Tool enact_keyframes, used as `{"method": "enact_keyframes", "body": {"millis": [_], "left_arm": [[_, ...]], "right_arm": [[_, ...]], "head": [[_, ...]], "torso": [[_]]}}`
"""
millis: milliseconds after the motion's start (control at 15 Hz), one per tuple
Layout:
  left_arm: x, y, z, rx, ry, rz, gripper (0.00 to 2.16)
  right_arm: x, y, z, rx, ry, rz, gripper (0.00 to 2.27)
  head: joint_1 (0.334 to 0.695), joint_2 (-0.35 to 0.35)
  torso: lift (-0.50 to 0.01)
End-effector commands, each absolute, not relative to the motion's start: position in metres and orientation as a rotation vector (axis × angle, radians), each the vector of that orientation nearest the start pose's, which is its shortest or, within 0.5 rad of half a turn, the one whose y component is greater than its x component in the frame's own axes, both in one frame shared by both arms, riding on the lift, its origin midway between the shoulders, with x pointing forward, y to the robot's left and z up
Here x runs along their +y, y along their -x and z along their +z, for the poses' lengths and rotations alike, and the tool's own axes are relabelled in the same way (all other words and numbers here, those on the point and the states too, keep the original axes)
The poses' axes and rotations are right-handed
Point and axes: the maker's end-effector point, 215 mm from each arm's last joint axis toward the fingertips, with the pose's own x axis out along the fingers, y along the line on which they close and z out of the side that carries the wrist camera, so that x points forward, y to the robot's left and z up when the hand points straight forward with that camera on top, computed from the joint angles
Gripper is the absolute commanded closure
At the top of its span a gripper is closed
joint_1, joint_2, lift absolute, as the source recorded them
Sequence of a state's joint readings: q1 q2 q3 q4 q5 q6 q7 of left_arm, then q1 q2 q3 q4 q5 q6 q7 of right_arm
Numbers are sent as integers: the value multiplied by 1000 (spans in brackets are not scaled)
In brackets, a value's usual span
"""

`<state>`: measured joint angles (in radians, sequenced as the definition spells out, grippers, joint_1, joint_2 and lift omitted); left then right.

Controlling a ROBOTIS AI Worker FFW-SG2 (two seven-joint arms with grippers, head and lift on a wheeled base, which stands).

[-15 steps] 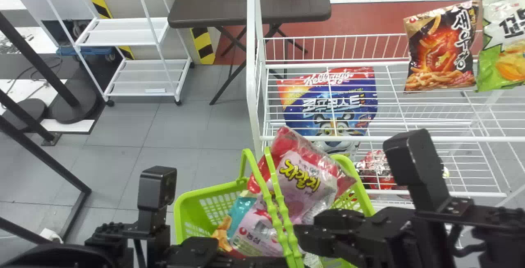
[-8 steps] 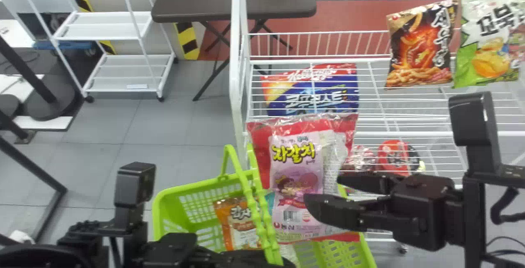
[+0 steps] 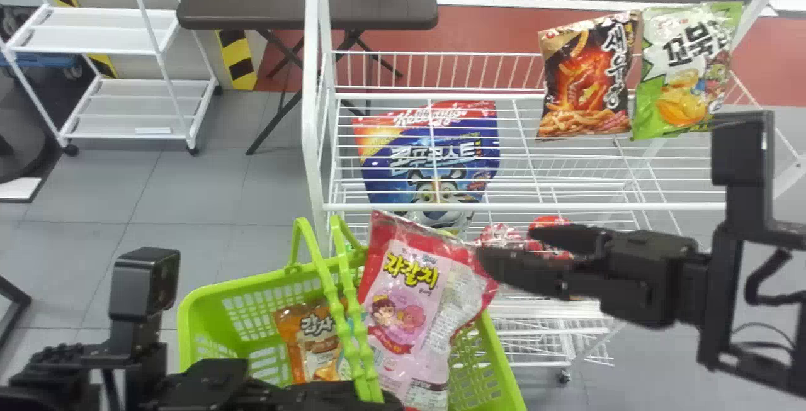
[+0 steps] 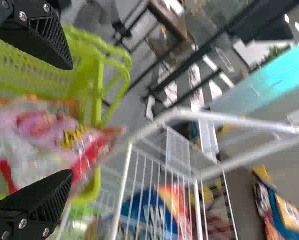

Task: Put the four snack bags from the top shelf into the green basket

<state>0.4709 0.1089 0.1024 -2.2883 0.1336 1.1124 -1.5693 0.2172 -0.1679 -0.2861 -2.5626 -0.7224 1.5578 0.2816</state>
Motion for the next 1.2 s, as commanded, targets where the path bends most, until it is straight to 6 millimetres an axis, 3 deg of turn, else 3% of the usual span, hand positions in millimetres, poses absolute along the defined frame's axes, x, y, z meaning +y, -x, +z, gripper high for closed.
{"method": "enact_keyframes", "body": {"millis": [0, 67, 133, 200, 333, 400, 600, 733, 800, 867, 933, 1000, 1133], "left_arm": [[59, -214, -329, 677, 667, -1459, 2148], [59, -214, -329, 676, 666, -1459, 2148], [59, -215, -329, 677, 667, -1457, 2148], [60, -215, -329, 677, 667, -1456, 2148], [61, -216, -331, 678, 668, -1450, 2148], [62, -216, -333, 682, 673, -1446, 2148], [64, -217, -337, 684, 682, -1440, 2148], [67, -219, -341, 677, 683, -1434, 2148], [67, -219, -342, 679, 685, -1431, 2148], [69, -220, -343, 679, 688, -1428, 2148], [71, -221, -344, 677, 688, -1422, 2148], [71, -221, -344, 673, 686, -1422, 2148], [71, -221, -344, 673, 686, -1422, 2148]], "right_arm": [[-203, -407, -361, 811, -256, 420, 73], [-225, -421, -384, 859, -256, 347, 76], [-252, -468, -383, 764, -220, 264, 76], [-279, -513, -381, 673, -181, 198, 76], [-313, -577, -378, 558, -143, 140, 76], [-325, -610, -367, 466, -107, 126, 76], [-333, -665, -371, 397, -27, 118, 76], [-326, -681, -389, 433, -9, 128, 124], [-323, -685, -392, 438, 0, 134, 336], [-323, -689, -392, 429, 7, 136, 890], [-321, -688, -393, 430, 5, 138, 1821], [-317, -687, -395, 427, -3, 134, 2243], [-316, -682, -392, 410, -11, 136, 2246]], "head": [[695, -137], [695, -209], [695, -209], [695, -276], [695, -316], [695, -330], [695, -343], [695, -338], [695, -326], [695, -319], [695, -313], [695, -308], [695, -298]], "torso": [[-3], [-3], [-3], [-3], [-3], [-3], [-3], [-3], [-3], [-3], [-3], [-3], [-3]]}}
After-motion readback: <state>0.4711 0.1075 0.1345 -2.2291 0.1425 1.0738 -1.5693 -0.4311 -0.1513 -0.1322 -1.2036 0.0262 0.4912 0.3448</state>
